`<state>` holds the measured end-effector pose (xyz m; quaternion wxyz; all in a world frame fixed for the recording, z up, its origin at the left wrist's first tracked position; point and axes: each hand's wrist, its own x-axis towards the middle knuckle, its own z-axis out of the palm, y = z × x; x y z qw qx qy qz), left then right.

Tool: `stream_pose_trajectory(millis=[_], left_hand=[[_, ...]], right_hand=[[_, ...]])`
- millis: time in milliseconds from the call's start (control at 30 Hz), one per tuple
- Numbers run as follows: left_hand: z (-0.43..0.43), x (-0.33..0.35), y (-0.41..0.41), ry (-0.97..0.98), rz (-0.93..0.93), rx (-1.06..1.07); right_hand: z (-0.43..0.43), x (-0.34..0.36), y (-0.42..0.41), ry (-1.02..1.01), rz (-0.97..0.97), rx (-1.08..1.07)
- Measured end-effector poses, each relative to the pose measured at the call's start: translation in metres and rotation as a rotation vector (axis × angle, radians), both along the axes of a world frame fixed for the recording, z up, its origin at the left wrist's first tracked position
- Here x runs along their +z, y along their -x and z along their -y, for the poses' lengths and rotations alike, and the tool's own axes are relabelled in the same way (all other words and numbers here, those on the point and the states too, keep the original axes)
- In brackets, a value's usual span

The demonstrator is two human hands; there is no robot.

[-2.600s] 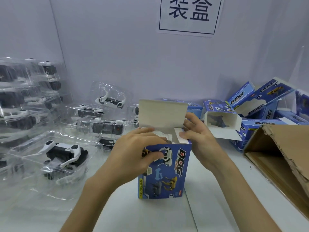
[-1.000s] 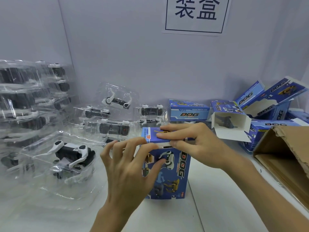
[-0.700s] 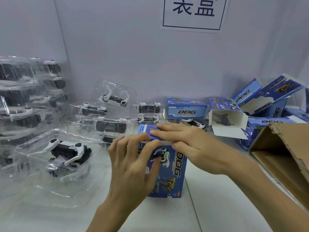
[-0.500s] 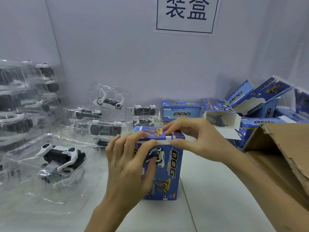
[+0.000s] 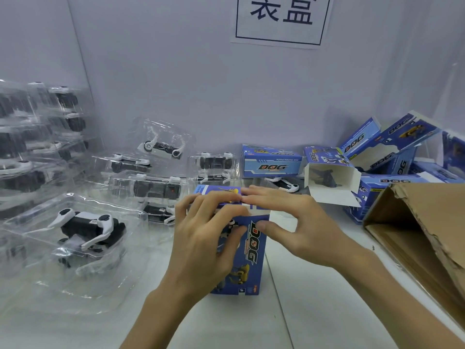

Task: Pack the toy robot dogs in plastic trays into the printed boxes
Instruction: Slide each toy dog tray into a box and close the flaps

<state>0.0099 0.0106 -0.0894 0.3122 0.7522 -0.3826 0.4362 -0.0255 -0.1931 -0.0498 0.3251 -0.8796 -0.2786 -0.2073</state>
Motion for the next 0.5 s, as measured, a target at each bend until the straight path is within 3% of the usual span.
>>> stream_pose_trajectory(millis=[200,500], left_hand=[[-0.003,0.0,-0.001,0.01,0.0,-0.037],[-0.029,0.003,-0.014,0.183,-0.064,-0.094]], right_hand=[[0.001,0.0,0.0,0.018,0.007,-0.005],[-0.003,-0.005,-0.004,-0.095,0.01,-0.003]])
